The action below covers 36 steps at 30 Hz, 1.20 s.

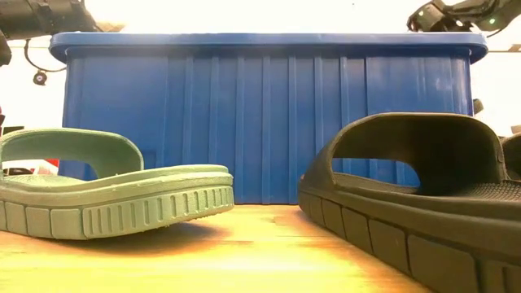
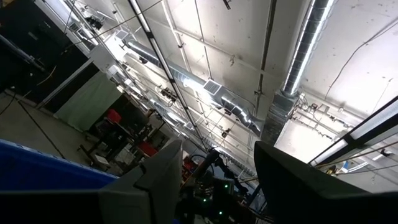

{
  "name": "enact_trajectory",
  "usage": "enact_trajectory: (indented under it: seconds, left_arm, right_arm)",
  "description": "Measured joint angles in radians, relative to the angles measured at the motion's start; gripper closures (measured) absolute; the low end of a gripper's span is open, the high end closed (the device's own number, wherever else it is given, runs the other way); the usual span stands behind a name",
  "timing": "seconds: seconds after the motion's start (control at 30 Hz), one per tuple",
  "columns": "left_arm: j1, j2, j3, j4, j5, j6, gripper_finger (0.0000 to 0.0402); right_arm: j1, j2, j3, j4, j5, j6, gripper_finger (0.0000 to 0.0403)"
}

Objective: Pick and place slides into bin
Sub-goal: Put the black slide into the blue container

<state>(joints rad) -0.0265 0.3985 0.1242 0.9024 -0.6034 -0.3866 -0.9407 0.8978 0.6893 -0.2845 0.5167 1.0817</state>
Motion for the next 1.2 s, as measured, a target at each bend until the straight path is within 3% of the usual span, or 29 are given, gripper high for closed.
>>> enact_trajectory:
  seconds: [0.4,0.6,0.77,0.83,1.0,1.2]
  left_arm:
    - [-0.001,0.000,0.001,0.000,0.029,0.000,0.0217]
    - [-0.001,0.060,0.033,0.003,0.083,0.001,0.0217]
    - [0.000,0.141,0.068,-0.003,0.085,0.000,0.0210]
    - [0.000,0.168,0.100,-0.004,0.086,-0.001,0.0197]
    - [0.000,0.282,0.237,-0.044,0.095,-0.001,0.0147]
    - [-0.001,0.447,0.445,-0.155,0.245,-0.002,0.0131]
  right_arm:
    - [0.000,-0.070,0.071,-0.024,-0.064,-0.079,0.0394]
    - [0.000,-0.128,0.099,-0.025,-0.240,-0.149,0.0394]
    - [0.001,-0.148,0.126,0.032,-0.463,-0.221,0.0394]
    - [0.007,-0.143,0.153,0.045,-0.529,-0.236,0.0394]
    - [0.052,-0.119,0.238,0.011,-0.579,-0.325,0.0394]
    - [0.123,-0.056,0.351,-0.064,-0.630,-0.432,0.0394]
